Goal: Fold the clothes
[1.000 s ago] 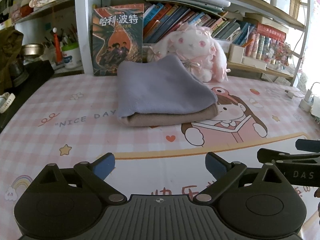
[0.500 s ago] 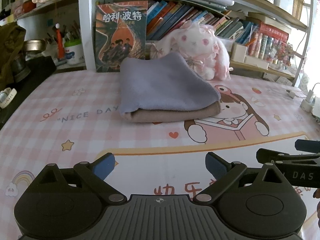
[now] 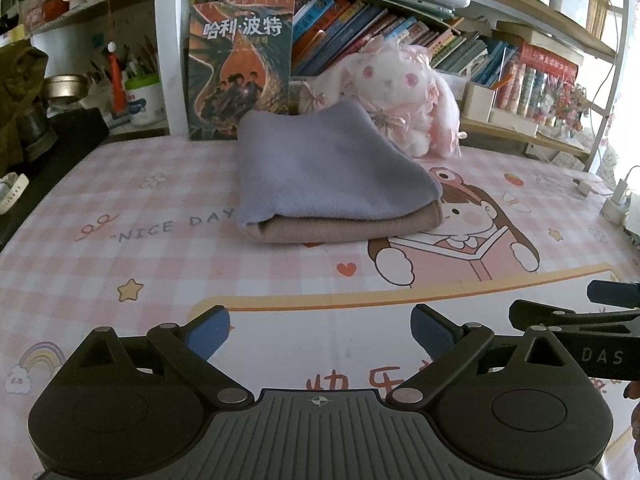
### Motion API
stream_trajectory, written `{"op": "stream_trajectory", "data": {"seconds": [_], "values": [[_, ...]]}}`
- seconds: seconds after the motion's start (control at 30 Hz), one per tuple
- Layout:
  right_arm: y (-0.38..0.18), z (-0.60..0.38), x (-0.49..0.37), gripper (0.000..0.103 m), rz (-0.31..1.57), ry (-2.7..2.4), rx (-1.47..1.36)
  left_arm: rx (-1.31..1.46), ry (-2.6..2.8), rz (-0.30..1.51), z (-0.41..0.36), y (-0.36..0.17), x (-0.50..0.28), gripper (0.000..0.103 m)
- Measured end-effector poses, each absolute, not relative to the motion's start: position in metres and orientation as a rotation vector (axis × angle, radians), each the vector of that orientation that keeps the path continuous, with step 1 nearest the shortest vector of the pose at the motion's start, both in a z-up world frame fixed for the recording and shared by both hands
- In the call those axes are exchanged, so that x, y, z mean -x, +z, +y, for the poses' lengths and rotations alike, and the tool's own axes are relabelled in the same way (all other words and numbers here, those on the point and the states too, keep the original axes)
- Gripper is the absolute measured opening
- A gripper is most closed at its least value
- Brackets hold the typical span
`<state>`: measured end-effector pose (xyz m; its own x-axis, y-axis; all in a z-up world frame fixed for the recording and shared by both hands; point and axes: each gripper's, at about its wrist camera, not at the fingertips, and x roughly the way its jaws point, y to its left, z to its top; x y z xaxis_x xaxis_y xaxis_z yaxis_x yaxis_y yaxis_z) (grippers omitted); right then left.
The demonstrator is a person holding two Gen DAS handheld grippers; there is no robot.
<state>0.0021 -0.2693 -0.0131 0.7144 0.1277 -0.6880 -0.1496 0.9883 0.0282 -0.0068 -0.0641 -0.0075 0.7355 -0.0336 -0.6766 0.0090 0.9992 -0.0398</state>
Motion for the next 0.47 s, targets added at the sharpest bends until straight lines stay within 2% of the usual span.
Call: {"op": "stream_trajectory", "data": {"seconds": [0.47], "values": [[-0.0147,-0.2711,-0.0035,0.098,0.772,0.146,0.02,0.037,-0.022,0.747,-0.0644,-0.0086,0.0062,0.101]]}}
